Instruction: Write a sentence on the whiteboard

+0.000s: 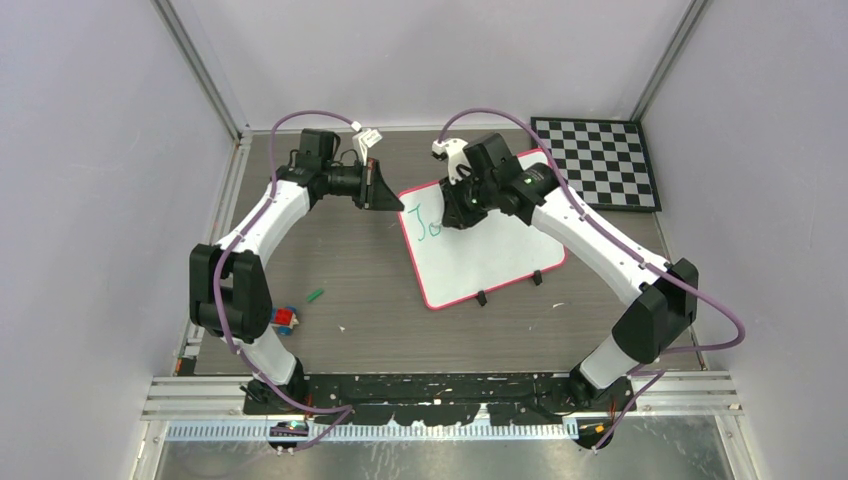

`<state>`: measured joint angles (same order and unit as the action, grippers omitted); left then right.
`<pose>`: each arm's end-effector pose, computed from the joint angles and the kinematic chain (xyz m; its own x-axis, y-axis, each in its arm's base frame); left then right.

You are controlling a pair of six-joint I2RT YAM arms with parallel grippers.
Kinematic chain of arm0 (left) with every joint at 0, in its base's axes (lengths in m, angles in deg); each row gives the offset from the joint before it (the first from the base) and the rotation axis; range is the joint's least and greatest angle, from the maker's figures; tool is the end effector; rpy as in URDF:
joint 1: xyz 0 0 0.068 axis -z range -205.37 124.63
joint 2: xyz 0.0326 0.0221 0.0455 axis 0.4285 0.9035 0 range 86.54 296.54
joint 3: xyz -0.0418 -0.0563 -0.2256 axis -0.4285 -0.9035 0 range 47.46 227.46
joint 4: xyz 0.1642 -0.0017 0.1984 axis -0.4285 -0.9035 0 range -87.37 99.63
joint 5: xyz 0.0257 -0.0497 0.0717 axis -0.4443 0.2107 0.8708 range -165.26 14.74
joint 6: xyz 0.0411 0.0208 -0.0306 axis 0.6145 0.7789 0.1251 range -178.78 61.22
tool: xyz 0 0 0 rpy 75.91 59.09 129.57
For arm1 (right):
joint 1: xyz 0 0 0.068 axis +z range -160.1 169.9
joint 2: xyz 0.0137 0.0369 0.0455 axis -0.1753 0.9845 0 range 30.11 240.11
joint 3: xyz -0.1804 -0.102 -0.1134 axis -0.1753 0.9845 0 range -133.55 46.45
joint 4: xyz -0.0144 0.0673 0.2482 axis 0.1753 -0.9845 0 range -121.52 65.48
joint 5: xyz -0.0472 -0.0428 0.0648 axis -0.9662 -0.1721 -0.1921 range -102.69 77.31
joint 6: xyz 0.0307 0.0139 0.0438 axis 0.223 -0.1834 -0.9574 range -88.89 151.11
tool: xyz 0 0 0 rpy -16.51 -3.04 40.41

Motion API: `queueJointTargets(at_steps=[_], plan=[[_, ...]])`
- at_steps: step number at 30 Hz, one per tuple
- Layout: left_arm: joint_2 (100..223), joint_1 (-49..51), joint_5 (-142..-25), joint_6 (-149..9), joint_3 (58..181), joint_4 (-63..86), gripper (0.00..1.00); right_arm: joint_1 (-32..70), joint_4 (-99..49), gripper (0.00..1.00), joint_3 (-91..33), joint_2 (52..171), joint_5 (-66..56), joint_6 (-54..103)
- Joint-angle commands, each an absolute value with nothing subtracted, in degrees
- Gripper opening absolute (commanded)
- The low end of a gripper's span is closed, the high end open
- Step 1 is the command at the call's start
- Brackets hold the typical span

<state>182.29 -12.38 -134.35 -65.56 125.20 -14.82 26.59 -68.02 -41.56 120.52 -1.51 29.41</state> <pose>0.3427 -0.1121 0.2580 -0.7396 0.1084 -0.6643 0.6496 0.3736 -0.6622 0.2698 0.2102 0.3098 -0.5963 -0.4080 -0.6914 -0.6769 0.7185 0.1598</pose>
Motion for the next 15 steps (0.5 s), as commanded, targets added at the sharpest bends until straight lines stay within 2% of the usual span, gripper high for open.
queueJointTargets(at_steps=[1,10,15], plan=[[179.59,-12.19,-136.0,-65.47,124.81,-15.53,0.0,27.18,-65.31,0.0,-44.43,120.93,-2.63,28.91],[179.59,-12.19,-135.82,-65.19,124.85,-15.78,0.0,24.73,-66.32,0.0,-42.67,116.88,4.65,28.06],[179.64,-12.1,-135.82,-65.19,124.94,-15.84,0.0,23.65,-65.72,0.0,-40.45,114.19,4.87,28.74]])
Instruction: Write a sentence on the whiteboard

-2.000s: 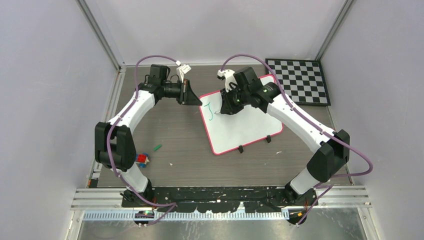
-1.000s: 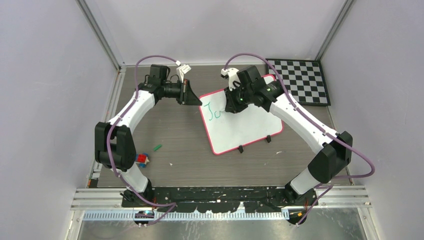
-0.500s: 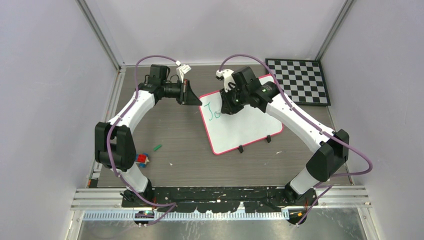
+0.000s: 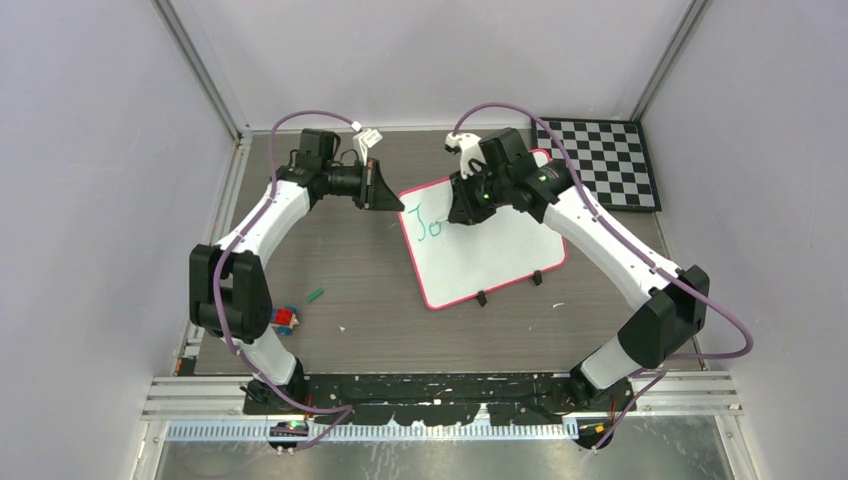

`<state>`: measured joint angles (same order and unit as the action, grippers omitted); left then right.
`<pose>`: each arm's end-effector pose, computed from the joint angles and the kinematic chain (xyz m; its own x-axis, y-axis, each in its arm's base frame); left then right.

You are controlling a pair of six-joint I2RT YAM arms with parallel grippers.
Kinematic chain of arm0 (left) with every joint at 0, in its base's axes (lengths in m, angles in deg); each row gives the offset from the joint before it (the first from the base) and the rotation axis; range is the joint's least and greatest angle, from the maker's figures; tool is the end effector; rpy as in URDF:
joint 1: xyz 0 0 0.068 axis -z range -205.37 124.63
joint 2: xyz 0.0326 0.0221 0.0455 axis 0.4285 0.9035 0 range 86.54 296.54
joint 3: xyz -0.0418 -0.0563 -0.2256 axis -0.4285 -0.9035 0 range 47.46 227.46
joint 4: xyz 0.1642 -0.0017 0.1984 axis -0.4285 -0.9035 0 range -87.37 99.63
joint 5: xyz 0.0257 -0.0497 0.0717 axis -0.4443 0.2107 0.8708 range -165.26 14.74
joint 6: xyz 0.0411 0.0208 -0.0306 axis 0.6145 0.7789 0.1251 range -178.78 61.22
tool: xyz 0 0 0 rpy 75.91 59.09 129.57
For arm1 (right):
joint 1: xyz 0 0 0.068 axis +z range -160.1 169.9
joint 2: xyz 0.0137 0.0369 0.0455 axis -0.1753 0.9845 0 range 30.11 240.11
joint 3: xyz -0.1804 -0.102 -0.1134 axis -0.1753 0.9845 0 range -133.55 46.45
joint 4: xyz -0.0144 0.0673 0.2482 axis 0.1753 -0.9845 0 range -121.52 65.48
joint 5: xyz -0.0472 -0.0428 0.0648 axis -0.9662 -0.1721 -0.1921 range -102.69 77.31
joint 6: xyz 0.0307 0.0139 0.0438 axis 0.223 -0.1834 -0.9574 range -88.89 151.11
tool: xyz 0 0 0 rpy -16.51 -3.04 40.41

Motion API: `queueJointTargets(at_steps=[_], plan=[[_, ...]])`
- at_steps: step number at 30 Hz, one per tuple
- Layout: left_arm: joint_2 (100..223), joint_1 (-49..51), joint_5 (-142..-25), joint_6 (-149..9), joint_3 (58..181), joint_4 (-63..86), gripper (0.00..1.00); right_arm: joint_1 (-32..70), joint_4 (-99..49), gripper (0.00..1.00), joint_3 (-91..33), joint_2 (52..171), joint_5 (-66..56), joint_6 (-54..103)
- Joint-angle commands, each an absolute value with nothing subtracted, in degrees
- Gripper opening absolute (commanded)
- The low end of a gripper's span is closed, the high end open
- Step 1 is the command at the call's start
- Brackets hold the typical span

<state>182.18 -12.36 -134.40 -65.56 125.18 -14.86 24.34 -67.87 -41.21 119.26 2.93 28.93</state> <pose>0.3423 -0.1121 0.2585 -0.7390 0.1086 -0.6649 0.6504 0.3724 -0.6620 0.2722 0.1990 0.3155 -0.6079 -0.3724 -0.7012 -0.6794 0.7010 0.2167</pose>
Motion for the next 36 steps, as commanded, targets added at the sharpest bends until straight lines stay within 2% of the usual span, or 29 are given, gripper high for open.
queueJointTargets(at_steps=[1,26,36], plan=[[179.7,-12.1,-135.82,-65.19,124.92,-15.83,0.0,23.61,-65.61,0.0,-40.2,114.01,4.6,28.9],[179.66,-11.72,-135.78,-64.94,125.18,-16.18,0.0,23.58,-63.58,0.0,-40.77,119.25,-2.92,29.28],[179.8,-11.75,-135.69,-64.84,125.25,-16.23,0.0,21.62,-63.78,0.0,-39.94,117.72,-4.79,28.83]])
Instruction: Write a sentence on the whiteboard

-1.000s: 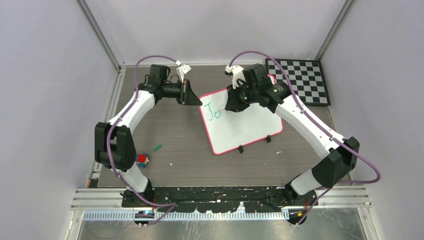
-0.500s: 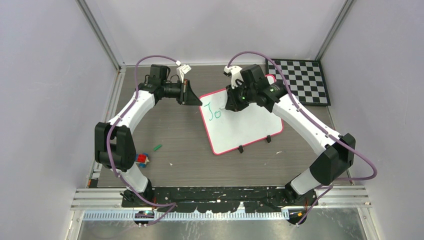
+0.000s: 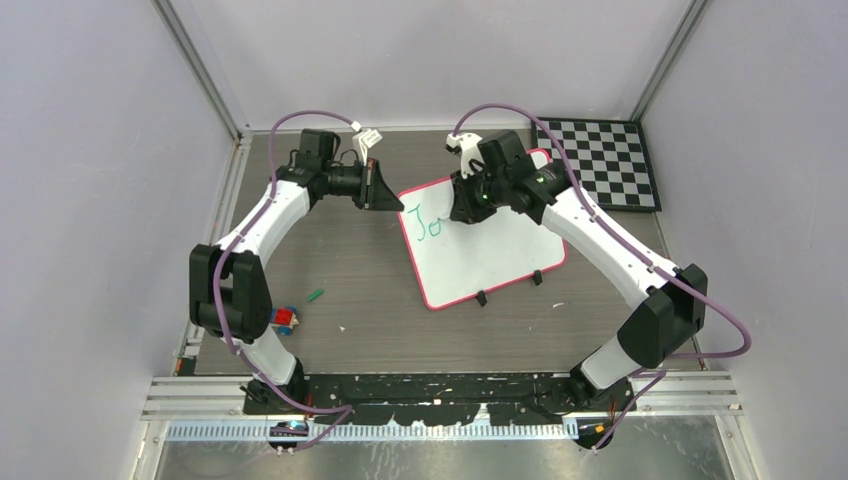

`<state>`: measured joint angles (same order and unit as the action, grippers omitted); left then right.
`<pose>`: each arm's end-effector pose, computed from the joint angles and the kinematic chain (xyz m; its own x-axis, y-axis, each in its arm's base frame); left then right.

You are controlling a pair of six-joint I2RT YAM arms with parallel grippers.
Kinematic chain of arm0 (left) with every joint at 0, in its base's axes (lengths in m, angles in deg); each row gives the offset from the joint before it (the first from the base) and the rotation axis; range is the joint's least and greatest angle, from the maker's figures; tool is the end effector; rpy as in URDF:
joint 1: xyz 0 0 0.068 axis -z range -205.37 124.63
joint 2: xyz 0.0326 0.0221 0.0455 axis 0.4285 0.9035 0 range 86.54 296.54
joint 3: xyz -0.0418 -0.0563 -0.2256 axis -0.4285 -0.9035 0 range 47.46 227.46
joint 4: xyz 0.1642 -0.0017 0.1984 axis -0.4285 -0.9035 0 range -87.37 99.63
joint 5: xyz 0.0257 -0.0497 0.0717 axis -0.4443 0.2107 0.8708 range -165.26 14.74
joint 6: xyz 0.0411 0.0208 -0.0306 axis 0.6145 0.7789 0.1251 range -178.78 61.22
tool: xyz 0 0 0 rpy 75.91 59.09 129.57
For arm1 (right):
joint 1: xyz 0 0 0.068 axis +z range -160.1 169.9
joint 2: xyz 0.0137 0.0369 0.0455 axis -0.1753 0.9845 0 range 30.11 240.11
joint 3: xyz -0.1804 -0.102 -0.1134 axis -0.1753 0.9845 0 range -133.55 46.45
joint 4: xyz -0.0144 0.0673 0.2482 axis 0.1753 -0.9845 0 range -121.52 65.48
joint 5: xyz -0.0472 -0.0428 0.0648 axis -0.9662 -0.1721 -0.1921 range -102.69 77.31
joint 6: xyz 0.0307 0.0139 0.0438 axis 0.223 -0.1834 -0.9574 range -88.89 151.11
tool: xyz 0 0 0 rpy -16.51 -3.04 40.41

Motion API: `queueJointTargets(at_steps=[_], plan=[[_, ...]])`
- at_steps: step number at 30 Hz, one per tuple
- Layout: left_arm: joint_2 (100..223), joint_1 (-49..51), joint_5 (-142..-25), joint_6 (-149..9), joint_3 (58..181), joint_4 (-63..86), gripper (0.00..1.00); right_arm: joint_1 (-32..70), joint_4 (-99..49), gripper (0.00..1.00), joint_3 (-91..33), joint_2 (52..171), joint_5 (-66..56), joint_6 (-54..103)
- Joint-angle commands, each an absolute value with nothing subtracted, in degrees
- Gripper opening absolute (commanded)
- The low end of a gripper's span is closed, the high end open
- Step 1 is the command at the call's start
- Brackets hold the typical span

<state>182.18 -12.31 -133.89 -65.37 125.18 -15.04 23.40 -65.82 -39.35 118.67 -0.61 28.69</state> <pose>0.3422 -0.1123 0.2581 -0.7386 0.1100 -0.6651 0.6496 0.3801 -0.6584 0.2769 0.1928 0.3108 -0.6075 -0.3526 -0.7117 -0.6400 0.7480 0.1757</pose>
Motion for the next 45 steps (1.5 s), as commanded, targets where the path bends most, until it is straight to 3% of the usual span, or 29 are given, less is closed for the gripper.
queueJointTargets(at_steps=[1,16,31,45], plan=[[179.81,-11.75,-135.61,-64.85,125.3,-16.28,0.0,21.34,-63.94,0.0,-39.95,117.52,-4.73,28.96],[180.15,-11.67,-135.47,-64.77,125.26,-16.28,0.0,21.16,-65.44,0.0,-36.72,116.54,-3.09,30.44],[180.04,-11.66,-135.48,-64.6,125.2,-16.24,0.0,20.14,-66.59,0.0,-45.95,120.23,-4.78,30.76],[180.47,-11.64,-135.47,-64.58,125.25,-16.27,0.0,20.27,-67.16,0.0,-38.84,117.18,-3.46,30.81]])
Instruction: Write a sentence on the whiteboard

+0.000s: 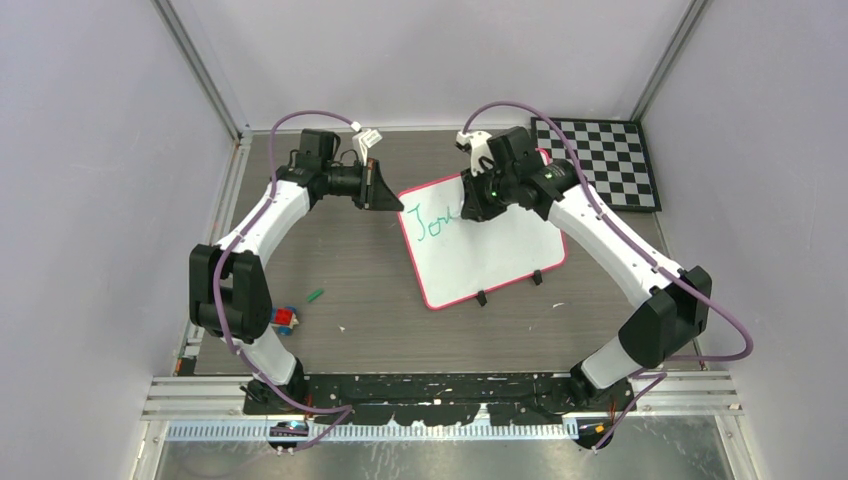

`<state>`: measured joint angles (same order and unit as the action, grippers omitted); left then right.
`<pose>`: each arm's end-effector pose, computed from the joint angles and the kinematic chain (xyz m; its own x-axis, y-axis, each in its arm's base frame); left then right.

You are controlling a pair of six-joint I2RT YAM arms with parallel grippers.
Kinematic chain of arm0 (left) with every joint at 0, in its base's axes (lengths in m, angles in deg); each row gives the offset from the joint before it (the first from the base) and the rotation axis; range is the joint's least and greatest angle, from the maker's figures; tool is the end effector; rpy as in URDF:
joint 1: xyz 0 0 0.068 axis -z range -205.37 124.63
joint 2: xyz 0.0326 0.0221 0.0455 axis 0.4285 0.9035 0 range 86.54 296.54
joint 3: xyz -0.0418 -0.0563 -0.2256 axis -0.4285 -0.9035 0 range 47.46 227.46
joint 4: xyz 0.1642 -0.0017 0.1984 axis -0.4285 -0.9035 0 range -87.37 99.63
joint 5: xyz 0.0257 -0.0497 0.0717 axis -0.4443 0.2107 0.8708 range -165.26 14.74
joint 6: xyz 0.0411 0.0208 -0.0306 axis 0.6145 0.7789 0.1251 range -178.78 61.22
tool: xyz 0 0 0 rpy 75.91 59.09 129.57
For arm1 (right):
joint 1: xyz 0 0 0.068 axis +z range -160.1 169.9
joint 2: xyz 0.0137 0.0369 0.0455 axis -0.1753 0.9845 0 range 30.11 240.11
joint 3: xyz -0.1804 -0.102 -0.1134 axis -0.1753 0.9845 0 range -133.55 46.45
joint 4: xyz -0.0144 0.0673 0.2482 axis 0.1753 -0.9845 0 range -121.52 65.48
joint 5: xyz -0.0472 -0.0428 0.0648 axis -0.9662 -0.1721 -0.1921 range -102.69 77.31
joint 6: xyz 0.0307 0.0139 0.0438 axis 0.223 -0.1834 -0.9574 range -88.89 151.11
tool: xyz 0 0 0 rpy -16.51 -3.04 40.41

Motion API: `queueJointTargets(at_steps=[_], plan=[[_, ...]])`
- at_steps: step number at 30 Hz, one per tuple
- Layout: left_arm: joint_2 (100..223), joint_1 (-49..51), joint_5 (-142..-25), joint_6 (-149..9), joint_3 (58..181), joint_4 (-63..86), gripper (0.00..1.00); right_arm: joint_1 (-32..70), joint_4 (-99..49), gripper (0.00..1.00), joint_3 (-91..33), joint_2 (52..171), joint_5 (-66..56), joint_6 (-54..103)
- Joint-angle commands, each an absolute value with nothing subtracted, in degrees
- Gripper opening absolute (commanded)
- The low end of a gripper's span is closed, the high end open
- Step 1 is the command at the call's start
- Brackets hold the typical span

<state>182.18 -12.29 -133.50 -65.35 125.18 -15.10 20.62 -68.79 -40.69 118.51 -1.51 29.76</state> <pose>0.3423 -0.1123 0.2579 -0.7388 0.1099 -0.6649 0.6481 0.3862 -0.6564 0.2829 0.1767 0.3150 -0.6280 -0.3463 -0.6970 -0.6032 0.7824 0.1548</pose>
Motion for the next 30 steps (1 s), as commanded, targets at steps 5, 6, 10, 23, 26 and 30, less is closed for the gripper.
queueJointTargets(at_steps=[5,6,10,23,26,30], plan=[[180.12,-11.66,-135.3,-64.58,125.08,-16.16,0.0,20.91,-66.66,0.0,-35.75,115.98,-2.99,30.55],[180.12,-11.66,-135.29,-64.58,124.99,-16.18,0.0,21.32,-66.31,0.0,-35.05,115.93,-2.94,30.46],[180.14,-11.66,-135.26,-64.52,124.94,-16.19,0.0,22.79,-65.24,0.0,-33.87,116.59,-2.78,29.66],[179.9,-11.66,-135.05,-64.23,125.17,-16.81,0.0,23.74,-67.51,0.0,-39.55,116.19,2.38,29.38],[180.0,-11.66,-135.03,-64.18,125.17,-16.83,0.0,23.08,-68.9,0.0,-39.64,114.62,3.64,29.22],[180.13,-11.63,-135.03,-64.07,125.24,-16.84,0.0,21.08,-69.67,0.0,-39.42,113.06,5.09,29.38]])
